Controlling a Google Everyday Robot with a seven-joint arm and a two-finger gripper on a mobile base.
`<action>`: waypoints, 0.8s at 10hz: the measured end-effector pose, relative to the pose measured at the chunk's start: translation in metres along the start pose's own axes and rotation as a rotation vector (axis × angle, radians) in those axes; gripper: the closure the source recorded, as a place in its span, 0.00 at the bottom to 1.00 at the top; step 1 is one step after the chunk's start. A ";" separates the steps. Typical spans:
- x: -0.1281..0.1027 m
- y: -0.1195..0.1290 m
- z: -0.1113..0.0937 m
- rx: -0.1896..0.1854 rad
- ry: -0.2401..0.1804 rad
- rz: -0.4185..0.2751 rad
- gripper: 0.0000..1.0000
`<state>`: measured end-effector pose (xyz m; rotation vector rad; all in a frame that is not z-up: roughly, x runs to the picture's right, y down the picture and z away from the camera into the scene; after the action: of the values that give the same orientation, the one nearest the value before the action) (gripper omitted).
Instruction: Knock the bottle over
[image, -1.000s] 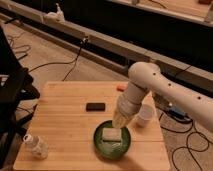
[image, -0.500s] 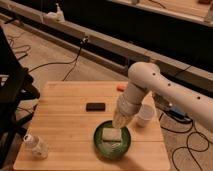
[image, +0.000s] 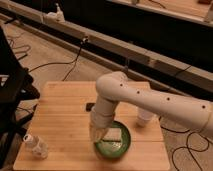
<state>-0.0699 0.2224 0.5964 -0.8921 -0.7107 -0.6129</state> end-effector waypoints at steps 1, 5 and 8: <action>-0.015 -0.005 0.009 -0.012 -0.015 -0.031 1.00; -0.096 -0.042 0.055 -0.053 -0.133 -0.185 1.00; -0.145 -0.065 0.080 -0.061 -0.209 -0.260 1.00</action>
<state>-0.2303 0.2843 0.5514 -0.9357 -1.0109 -0.7823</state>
